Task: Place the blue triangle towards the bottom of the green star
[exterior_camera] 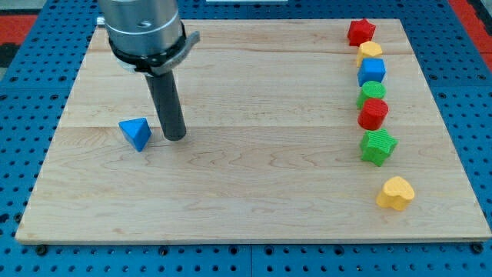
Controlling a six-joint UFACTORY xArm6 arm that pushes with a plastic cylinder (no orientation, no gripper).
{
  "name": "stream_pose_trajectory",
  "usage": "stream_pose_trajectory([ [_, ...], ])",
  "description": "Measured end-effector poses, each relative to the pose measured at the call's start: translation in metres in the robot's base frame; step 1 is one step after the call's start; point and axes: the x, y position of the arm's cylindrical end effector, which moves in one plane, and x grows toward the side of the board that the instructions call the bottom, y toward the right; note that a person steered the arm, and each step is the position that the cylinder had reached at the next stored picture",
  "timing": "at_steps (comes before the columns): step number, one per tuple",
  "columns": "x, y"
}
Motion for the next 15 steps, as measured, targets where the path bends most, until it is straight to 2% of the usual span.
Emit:
stream_pose_trajectory([
  [1,0.005,-0.022],
  [2,-0.012,-0.01],
  [3,-0.044,-0.033],
  [4,-0.038,-0.099],
  [5,0.014,-0.076],
  [6,0.02,-0.014],
  [8,0.023,0.071],
  [9,0.011,0.017],
  [10,-0.018,-0.004],
  [11,-0.017,0.061],
  [12,0.018,0.098],
  [13,0.028,0.109],
  [15,0.016,0.117],
])
